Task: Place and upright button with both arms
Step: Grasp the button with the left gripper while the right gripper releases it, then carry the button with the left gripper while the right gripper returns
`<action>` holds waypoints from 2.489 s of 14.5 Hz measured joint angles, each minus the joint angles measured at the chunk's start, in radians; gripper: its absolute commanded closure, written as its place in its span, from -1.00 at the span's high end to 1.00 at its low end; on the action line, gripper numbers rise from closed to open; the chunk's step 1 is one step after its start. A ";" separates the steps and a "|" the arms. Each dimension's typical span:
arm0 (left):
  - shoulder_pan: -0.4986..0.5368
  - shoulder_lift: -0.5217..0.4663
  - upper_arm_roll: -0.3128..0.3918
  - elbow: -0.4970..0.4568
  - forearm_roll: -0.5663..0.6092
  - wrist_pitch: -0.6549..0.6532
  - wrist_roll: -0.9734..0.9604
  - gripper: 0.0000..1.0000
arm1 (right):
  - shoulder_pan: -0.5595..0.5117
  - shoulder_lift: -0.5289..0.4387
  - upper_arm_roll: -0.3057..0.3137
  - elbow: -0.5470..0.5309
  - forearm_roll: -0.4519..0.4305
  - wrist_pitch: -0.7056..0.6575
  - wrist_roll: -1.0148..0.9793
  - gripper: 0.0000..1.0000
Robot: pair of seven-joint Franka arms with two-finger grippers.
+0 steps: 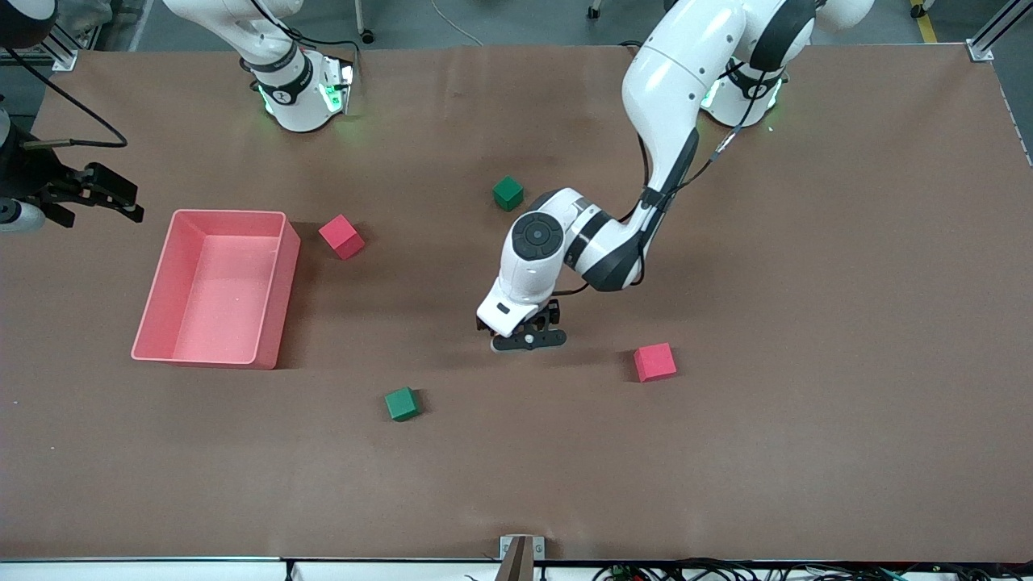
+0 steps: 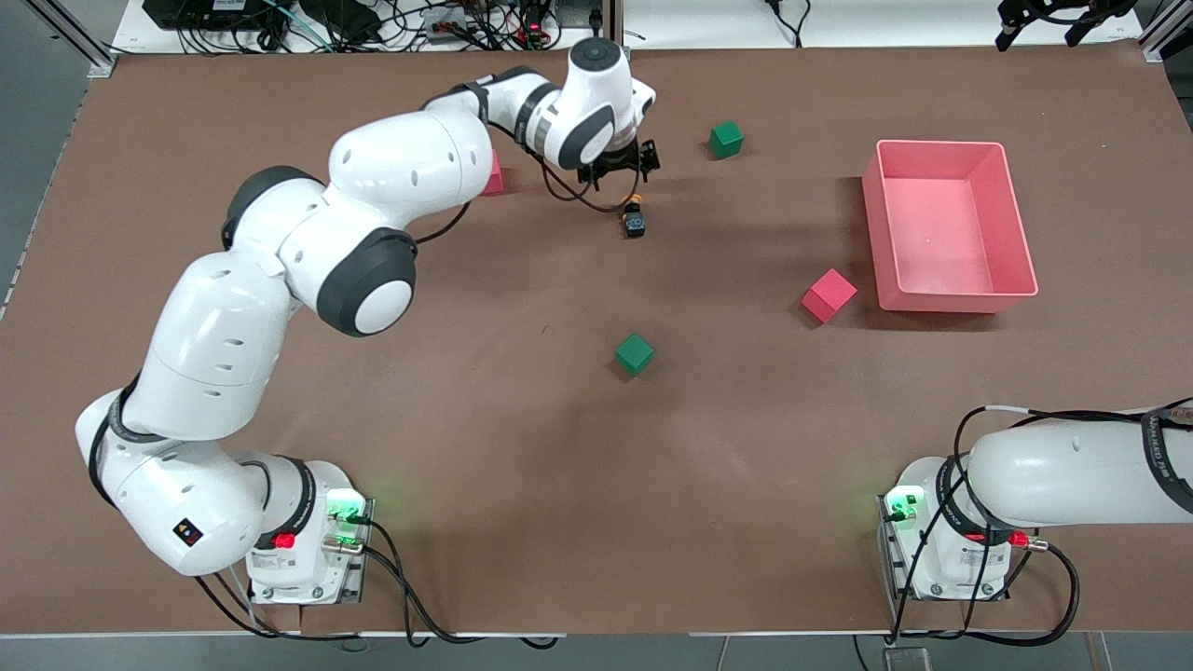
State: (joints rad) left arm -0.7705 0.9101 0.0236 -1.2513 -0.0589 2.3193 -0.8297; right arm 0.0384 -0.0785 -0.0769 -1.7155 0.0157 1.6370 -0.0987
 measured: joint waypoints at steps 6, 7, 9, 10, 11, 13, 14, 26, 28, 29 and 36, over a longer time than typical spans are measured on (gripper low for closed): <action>-0.024 0.038 0.001 0.021 0.000 0.018 -0.002 0.95 | 0.021 0.000 -0.002 -0.004 0.006 -0.001 -0.001 1.00; -0.026 0.045 0.002 0.021 0.000 0.018 -0.002 0.95 | 0.023 0.001 -0.002 -0.006 0.006 -0.001 -0.001 1.00; -0.034 0.068 0.002 0.021 0.002 0.035 -0.001 0.95 | 0.023 0.004 -0.005 -0.008 0.006 0.001 -0.001 1.00; -0.038 0.079 0.003 0.021 0.002 0.046 0.000 0.92 | 0.023 0.005 -0.008 -0.008 0.006 0.002 -0.001 1.00; -0.041 0.085 0.003 0.021 0.002 0.053 0.000 0.80 | 0.023 0.006 -0.011 -0.008 0.006 0.004 -0.001 1.00; -0.043 0.091 0.004 0.022 0.002 0.054 0.000 0.34 | 0.023 0.009 -0.012 -0.008 0.006 0.007 -0.001 1.00; -0.043 0.091 0.004 0.022 0.002 0.054 0.000 0.06 | 0.023 0.010 -0.013 -0.008 0.006 0.008 -0.001 1.00; -0.039 0.048 0.010 0.058 0.003 -0.084 -0.055 -0.99 | 0.015 0.034 -0.026 0.036 0.005 0.009 -0.001 1.00; -0.037 -0.003 0.016 0.060 0.003 -0.183 -0.067 -0.99 | 0.015 0.034 -0.026 0.045 0.005 0.009 -0.001 1.00; -0.033 -0.032 0.027 0.060 0.003 -0.240 -0.079 -0.99 | 0.015 0.035 -0.026 0.047 0.005 0.009 -0.001 1.00; 0.055 -0.234 0.104 0.008 0.006 -0.542 -0.119 -0.99 | 0.015 0.038 -0.026 0.050 0.006 0.009 -0.001 1.00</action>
State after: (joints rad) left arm -0.7156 0.6761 0.1275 -1.2434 -0.0529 1.7777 -0.9492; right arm 0.0532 -0.0410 -0.1026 -1.6654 0.0215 1.6461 -0.0999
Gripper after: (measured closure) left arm 0.656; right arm 0.000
